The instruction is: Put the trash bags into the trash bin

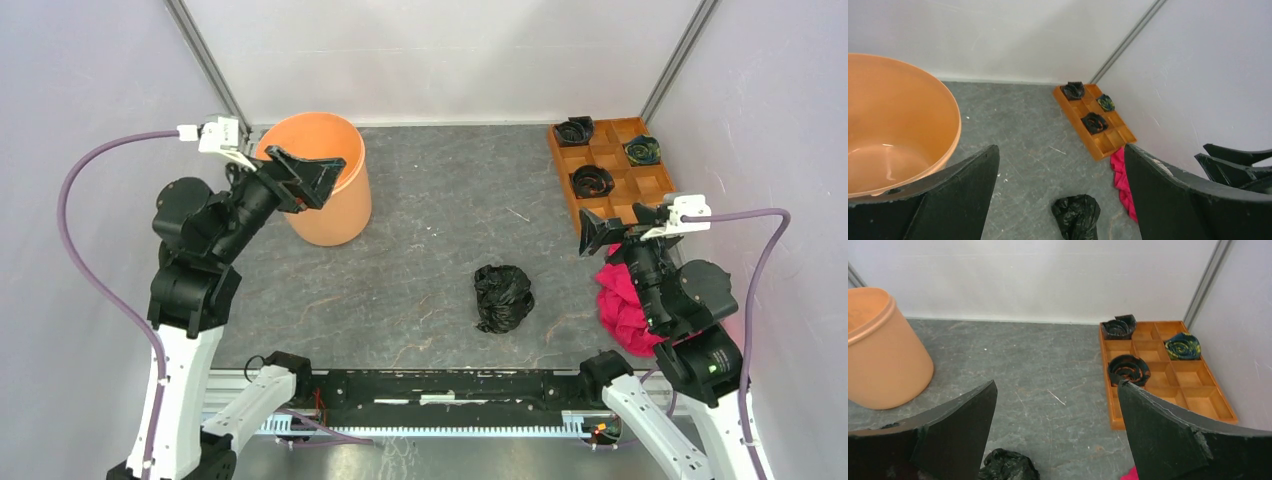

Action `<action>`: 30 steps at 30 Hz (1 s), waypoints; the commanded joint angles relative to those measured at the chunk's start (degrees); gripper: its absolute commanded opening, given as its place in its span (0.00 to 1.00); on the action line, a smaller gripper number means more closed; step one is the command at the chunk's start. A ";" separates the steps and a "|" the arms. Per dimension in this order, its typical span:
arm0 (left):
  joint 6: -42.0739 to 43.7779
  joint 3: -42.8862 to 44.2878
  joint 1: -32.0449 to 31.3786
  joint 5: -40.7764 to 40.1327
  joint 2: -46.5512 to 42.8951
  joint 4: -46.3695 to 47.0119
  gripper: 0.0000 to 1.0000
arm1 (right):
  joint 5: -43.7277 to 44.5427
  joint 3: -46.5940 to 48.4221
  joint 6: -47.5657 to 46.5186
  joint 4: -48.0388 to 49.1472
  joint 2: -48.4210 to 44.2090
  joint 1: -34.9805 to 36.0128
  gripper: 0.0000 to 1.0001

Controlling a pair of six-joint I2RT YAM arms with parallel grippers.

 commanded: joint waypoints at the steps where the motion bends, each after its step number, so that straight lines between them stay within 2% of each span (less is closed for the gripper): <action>1: 1.53 -0.29 -0.67 6.54 2.37 0.04 1.00 | 1.88 -0.99 2.34 -1.81 0.67 -1.31 0.98; 8: 1.08 -4.86 -1.06 9.25 3.28 1.04 1.00 | 0.06 -4.15 2.29 -2.34 0.94 -2.22 0.98; 14: -2.16 -9.54 -1.19 3.31 1.59 1.12 1.00 | 0.45 -8.01 3.88 -2.93 -0.96 -2.42 0.98; 17: -3.48 -12.25 -1.21 3.35 0.39 1.47 1.00 | -4.89 -10.24 5.53 -4.07 0.51 -2.39 0.98; 19: -4.23 -15.34 -1.22 4.21 -1.01 3.48 1.00 | -14.78 -13.50 6.51 -2.70 2.04 -2.44 0.98; 22: -5.48 -20.80 -1.24 7.77 -2.79 7.29 1.00 | -27.15 -20.11 9.68 1.65 4.30 -2.41 0.98; 24: -6.37 -23.47 -1.26 11.46 -2.78 9.86 1.00 | -31.42 -24.49 11.15 3.17 6.77 -1.74 0.98; 30: -11.33 -29.97 -1.98 21.50 0.40 15.33 1.00 | -25.37 -31.33 13.74 6.00 13.56 7.77 0.98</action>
